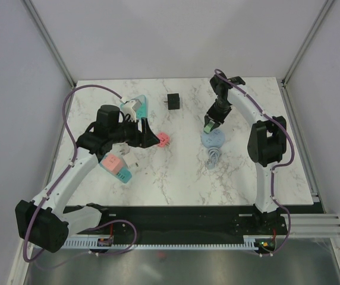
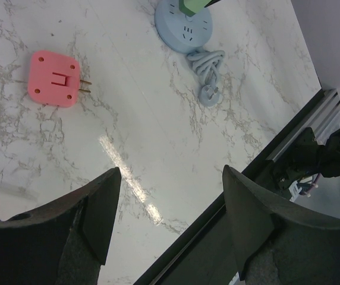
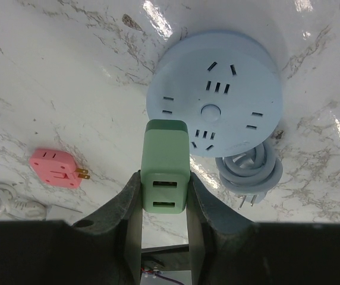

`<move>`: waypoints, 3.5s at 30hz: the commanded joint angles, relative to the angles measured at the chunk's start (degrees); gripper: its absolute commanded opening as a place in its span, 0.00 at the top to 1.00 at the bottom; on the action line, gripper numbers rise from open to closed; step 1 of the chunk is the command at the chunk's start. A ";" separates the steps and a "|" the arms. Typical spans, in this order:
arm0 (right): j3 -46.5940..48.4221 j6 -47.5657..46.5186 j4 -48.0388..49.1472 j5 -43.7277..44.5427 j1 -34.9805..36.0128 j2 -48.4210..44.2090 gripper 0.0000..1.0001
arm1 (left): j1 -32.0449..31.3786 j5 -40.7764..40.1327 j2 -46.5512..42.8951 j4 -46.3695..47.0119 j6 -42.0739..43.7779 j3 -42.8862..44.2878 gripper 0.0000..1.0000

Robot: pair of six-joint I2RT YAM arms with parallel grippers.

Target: Insert the plug

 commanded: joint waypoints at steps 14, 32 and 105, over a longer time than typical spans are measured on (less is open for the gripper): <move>0.26 1.82 1.04 2.47 -0.40 4.11 1.00 | -0.23 -0.50 -1.97 2.05 0.56 -0.45 0.24; 2.99 1.73 3.33 2.47 -1.19 5.35 1.00 | -0.23 0.56 -2.32 2.31 0.56 -0.45 0.24; -9.58 3.22 9.39 0.98 -4.27 -7.31 1.00 | -0.23 3.02 -2.50 3.80 -0.50 -1.24 0.23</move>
